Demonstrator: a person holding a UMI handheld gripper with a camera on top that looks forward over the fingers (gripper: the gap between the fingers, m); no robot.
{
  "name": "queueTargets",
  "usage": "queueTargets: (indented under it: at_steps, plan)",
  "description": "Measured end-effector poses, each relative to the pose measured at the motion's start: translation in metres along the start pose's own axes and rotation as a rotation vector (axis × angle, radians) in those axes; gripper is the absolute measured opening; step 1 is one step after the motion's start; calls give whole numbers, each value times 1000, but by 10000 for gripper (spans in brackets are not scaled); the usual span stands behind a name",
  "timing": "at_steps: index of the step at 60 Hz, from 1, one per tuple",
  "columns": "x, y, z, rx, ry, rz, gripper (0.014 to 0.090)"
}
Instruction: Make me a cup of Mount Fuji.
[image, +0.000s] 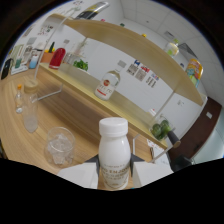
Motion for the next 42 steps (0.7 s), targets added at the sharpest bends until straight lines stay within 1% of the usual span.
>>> queueTargets:
  at_steps: [9, 18, 24, 33, 36, 42]
  plan:
    - [-2, -5, 4, 22, 11, -336, 474]
    - [2, -12, 7, 24, 56, -642, 471]
    - [7, -18, 10, 8, 103, -844, 474]
    - [9, -30, 10, 9, 152, -1071, 473]
    - [10, -33, 11, -4, 173, -1139, 474]
    - [7, -32, 12, -37, 174, -1248, 476]
